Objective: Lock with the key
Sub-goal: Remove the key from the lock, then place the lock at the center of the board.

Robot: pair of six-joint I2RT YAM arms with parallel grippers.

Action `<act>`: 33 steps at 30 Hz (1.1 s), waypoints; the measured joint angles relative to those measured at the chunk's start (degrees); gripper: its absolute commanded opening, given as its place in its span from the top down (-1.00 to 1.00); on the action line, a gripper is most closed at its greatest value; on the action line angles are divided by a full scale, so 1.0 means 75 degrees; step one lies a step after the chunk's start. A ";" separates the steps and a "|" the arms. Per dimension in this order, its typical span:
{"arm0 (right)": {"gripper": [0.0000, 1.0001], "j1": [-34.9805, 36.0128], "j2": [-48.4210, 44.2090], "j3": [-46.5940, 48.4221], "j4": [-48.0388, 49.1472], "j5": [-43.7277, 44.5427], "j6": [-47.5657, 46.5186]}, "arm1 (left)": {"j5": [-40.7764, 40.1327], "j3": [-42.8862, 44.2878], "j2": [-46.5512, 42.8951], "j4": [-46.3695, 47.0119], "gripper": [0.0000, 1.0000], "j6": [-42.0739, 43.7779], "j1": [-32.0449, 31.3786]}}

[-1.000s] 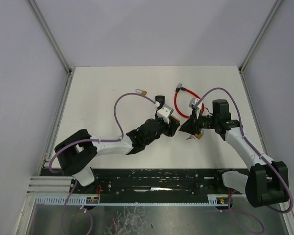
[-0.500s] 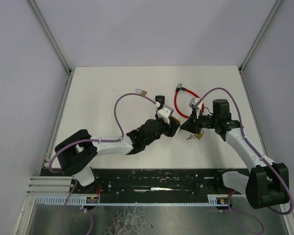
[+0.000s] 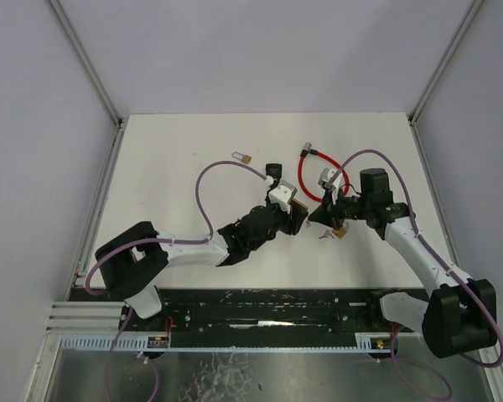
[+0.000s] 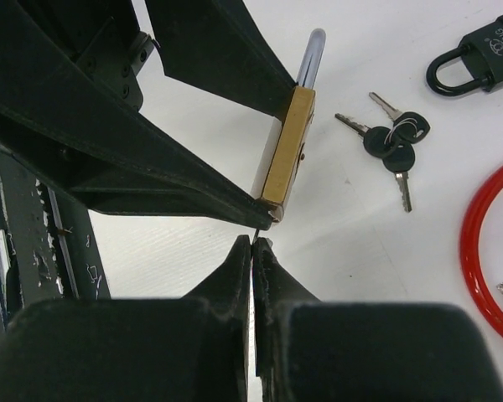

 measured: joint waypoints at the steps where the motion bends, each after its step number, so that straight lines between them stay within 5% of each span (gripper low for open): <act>1: 1.00 0.0009 -0.0017 0.0052 -0.0108 0.0026 -0.0067 | -0.0099 0.0000 0.0000 0.0029 1.00 -0.0017 -0.0015; 13: 1.00 -0.0006 -0.0402 0.0443 -0.1419 0.0169 -0.0915 | -0.1874 -0.0463 -0.0003 0.0813 1.00 -0.0207 -0.0061; 21: 1.00 -0.0420 -0.0994 0.0452 -0.2157 -0.0548 -0.1244 | -0.2159 -0.0749 -0.0653 0.0280 1.00 -0.0976 0.0210; 33: 0.97 -0.0516 -0.0187 0.0111 -0.1719 -0.1055 -0.0921 | 0.0379 0.0146 -0.1250 -0.3573 1.00 -0.5237 0.3573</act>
